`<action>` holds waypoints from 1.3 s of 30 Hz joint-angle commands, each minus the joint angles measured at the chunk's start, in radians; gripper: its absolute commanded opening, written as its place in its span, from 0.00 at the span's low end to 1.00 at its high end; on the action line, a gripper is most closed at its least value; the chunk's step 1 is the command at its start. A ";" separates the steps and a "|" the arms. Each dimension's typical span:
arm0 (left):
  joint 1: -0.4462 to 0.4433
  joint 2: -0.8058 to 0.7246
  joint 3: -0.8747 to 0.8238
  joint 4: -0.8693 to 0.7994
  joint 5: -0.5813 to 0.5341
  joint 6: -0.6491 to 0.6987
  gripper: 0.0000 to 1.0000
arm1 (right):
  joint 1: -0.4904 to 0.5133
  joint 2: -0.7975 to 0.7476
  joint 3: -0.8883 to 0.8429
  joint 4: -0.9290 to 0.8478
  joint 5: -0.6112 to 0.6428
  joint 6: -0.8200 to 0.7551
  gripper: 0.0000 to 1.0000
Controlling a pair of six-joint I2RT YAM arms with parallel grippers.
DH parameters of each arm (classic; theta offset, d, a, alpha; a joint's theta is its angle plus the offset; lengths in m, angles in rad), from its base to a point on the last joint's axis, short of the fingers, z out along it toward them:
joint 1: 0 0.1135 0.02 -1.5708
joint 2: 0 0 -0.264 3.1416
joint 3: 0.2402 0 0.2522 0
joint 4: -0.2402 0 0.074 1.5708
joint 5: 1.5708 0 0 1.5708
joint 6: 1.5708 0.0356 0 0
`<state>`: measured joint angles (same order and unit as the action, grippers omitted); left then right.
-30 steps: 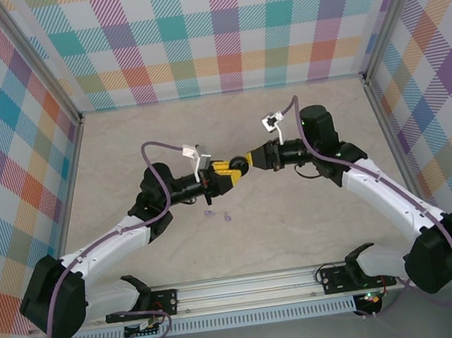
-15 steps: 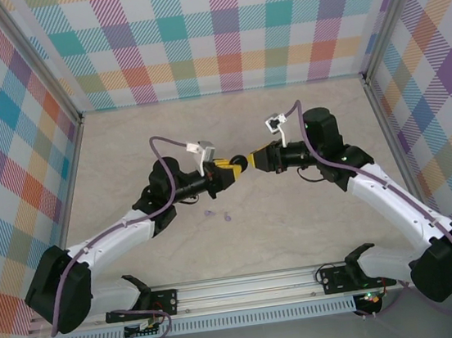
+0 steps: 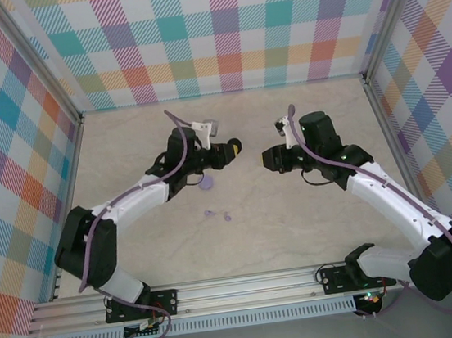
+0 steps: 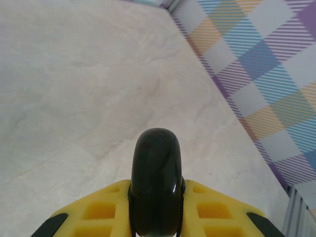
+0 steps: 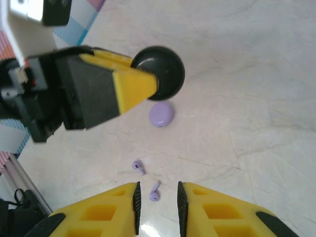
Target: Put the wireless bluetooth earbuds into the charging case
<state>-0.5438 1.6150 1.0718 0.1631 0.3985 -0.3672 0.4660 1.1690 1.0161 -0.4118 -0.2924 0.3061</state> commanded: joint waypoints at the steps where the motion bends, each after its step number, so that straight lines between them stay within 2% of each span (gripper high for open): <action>1: 0.017 0.102 0.117 -0.167 -0.011 0.005 0.12 | 0.002 0.010 0.017 -0.041 0.048 0.002 0.29; 6: 0.025 0.281 0.304 -0.285 0.020 0.035 0.12 | 0.002 0.016 0.003 -0.055 0.060 0.007 0.31; 18: 0.049 0.544 0.542 -0.360 0.057 0.036 0.11 | 0.002 0.021 -0.016 -0.065 0.054 0.016 0.32; 32: 0.081 0.701 0.697 -0.432 0.060 0.040 0.11 | 0.002 0.040 -0.017 -0.065 0.038 0.013 0.33; 39: 0.088 0.744 0.727 -0.492 0.057 0.044 0.18 | 0.002 0.046 -0.017 -0.065 0.038 0.010 0.33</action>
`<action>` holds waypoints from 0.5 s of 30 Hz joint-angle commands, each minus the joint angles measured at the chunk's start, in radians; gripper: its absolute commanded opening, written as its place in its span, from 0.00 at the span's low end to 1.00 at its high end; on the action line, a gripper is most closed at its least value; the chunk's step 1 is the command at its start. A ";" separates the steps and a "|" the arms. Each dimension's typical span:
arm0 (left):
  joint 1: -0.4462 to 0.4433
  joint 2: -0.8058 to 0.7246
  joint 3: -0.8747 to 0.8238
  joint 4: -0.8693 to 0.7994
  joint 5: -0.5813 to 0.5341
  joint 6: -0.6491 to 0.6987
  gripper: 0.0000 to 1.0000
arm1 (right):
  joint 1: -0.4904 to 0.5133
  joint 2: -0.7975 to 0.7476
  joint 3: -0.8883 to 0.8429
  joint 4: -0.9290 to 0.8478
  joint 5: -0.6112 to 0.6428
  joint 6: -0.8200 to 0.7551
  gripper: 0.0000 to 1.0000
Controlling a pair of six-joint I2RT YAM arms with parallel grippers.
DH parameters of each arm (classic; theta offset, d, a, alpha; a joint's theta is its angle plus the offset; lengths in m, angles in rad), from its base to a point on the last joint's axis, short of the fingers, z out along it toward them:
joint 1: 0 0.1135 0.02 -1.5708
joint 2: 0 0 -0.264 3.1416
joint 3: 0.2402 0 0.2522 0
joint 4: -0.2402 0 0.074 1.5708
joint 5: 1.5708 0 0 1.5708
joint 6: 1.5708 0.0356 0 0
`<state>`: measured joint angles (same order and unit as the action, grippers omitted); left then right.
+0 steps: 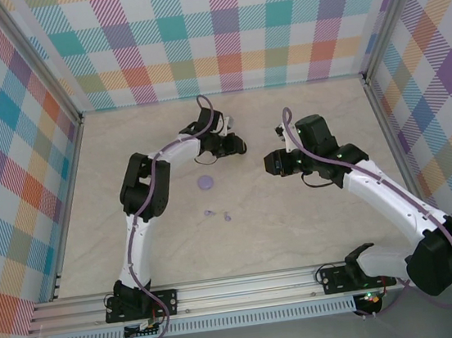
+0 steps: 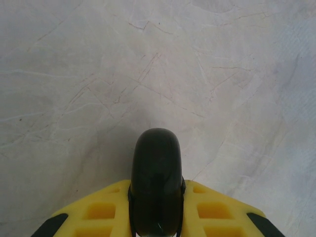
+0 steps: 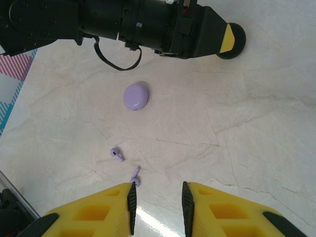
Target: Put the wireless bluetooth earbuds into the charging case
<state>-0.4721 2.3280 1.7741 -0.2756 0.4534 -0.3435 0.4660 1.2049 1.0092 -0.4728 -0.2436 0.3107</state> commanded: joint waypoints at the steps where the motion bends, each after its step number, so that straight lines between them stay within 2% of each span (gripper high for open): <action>1: 0.015 0.034 0.029 -0.060 -0.002 0.023 0.21 | 0.002 0.011 -0.011 -0.004 -0.013 0.005 0.33; 6: 0.017 0.031 0.037 -0.082 -0.042 0.038 0.45 | 0.002 0.012 -0.009 -0.008 -0.010 0.001 0.33; 12: 0.020 -0.014 0.034 -0.102 -0.105 0.072 0.68 | 0.001 0.016 -0.006 -0.013 -0.009 -0.002 0.34; 15: 0.024 -0.047 0.030 -0.116 -0.131 0.097 0.72 | 0.002 0.017 -0.007 -0.014 -0.011 -0.002 0.34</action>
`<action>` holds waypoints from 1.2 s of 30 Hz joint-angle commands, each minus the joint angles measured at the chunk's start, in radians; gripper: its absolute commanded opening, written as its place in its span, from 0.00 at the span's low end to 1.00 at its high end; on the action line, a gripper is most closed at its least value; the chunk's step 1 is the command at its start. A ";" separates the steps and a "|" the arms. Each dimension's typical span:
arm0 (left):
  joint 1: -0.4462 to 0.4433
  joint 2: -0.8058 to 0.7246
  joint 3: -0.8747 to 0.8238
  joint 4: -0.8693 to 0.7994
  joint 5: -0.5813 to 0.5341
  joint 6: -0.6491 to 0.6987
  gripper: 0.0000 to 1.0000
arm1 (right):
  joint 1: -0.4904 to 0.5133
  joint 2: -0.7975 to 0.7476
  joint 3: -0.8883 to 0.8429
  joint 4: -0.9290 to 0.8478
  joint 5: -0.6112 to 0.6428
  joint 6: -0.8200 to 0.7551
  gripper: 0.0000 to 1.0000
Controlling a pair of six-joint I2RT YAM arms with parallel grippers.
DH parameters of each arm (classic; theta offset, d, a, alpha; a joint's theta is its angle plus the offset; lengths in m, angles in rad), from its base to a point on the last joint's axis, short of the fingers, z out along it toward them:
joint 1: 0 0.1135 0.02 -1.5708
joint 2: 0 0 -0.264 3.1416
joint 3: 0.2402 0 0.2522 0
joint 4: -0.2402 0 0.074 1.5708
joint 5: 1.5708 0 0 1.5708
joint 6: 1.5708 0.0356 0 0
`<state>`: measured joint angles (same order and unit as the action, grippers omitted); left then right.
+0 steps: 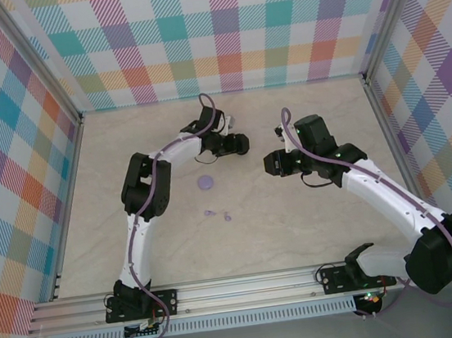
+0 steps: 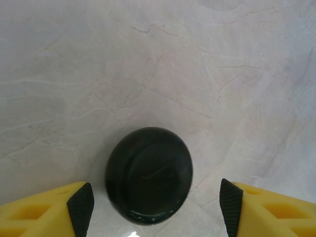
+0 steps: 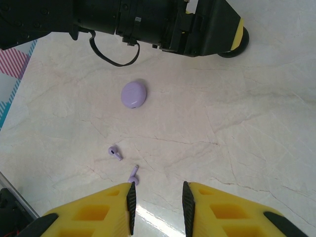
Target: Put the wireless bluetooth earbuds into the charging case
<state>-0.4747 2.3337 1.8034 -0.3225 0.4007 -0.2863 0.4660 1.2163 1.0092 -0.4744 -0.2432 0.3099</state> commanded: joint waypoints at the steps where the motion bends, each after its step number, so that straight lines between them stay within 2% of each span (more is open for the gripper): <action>1: 0.029 -0.064 0.001 -0.078 -0.087 0.047 0.72 | 0.002 0.006 -0.007 -0.013 -0.010 -0.002 0.34; 13: 0.041 -0.290 -0.141 -0.170 -0.281 0.145 0.74 | 0.002 0.006 -0.018 -0.013 -0.001 -0.006 0.34; 19: 0.040 -0.385 -0.231 -0.255 -0.342 0.159 0.74 | 0.002 0.006 -0.023 -0.011 0.002 -0.008 0.35; 24: 0.035 -0.466 -0.371 -0.256 -0.393 0.127 0.75 | 0.002 0.012 -0.021 -0.009 0.007 -0.011 0.36; 30: -0.001 -0.507 -0.451 -0.286 -0.458 0.112 0.77 | 0.002 0.028 -0.015 -0.006 -0.001 -0.011 0.37; 36: -0.034 -0.495 -0.477 -0.277 -0.462 0.110 0.80 | 0.002 0.033 -0.013 -0.004 -0.007 -0.010 0.37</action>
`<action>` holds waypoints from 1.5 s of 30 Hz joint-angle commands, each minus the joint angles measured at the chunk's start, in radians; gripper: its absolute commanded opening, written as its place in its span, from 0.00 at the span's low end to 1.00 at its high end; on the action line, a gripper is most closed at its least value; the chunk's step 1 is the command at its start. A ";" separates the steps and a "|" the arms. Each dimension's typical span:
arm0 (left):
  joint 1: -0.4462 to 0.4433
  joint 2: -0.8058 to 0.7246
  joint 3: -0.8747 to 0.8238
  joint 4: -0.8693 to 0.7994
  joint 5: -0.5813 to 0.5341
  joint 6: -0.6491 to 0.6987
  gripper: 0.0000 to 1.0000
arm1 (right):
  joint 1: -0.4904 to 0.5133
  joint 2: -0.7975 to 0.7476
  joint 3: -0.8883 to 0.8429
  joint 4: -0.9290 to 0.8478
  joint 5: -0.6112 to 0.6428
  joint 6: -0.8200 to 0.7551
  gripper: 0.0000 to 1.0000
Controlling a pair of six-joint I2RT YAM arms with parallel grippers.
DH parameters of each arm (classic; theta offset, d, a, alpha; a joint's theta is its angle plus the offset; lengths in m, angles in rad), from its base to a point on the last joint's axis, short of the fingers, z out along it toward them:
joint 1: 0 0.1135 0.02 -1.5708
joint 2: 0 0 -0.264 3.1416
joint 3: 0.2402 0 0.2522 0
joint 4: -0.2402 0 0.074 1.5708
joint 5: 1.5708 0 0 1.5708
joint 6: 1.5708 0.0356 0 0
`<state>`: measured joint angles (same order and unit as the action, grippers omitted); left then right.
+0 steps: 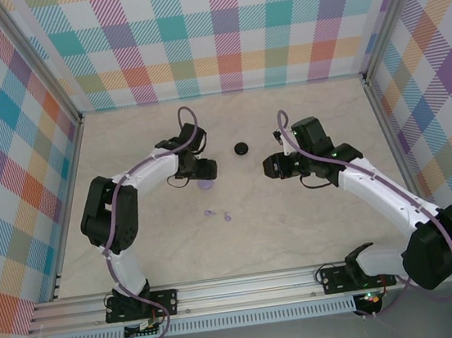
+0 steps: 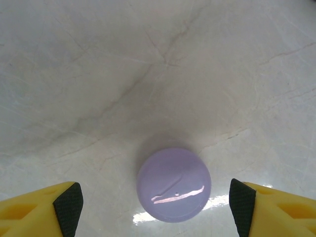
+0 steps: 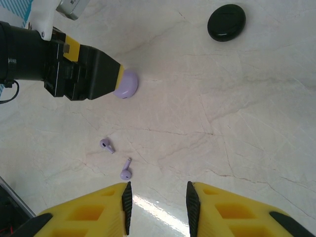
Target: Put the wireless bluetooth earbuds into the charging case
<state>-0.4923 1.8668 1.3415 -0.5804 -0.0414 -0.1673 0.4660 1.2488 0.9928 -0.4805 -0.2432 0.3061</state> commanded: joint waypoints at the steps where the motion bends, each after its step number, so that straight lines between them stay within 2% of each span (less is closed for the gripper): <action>1: -0.020 -0.021 -0.015 -0.016 -0.016 -0.008 0.81 | 0.003 0.000 0.001 0.004 -0.007 -0.004 0.38; 17: -0.048 0.098 0.041 -0.036 -0.026 -0.005 0.79 | 0.001 -0.012 -0.005 -0.002 -0.001 -0.004 0.40; 26: -0.057 0.150 0.058 -0.047 -0.031 -0.005 0.72 | 0.002 -0.011 -0.006 -0.002 0.000 -0.005 0.40; 38: -0.077 0.158 0.074 -0.052 0.005 0.023 0.52 | 0.002 -0.015 -0.011 -0.003 0.013 -0.004 0.40; 45: -0.123 0.143 0.073 -0.028 0.045 0.049 0.52 | 0.002 -0.027 -0.024 -0.013 0.081 0.008 0.41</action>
<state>-0.5766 2.0098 1.3941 -0.5995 -0.0502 -0.1402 0.4660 1.2453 0.9775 -0.4824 -0.1978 0.3065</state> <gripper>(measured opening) 0.518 0.412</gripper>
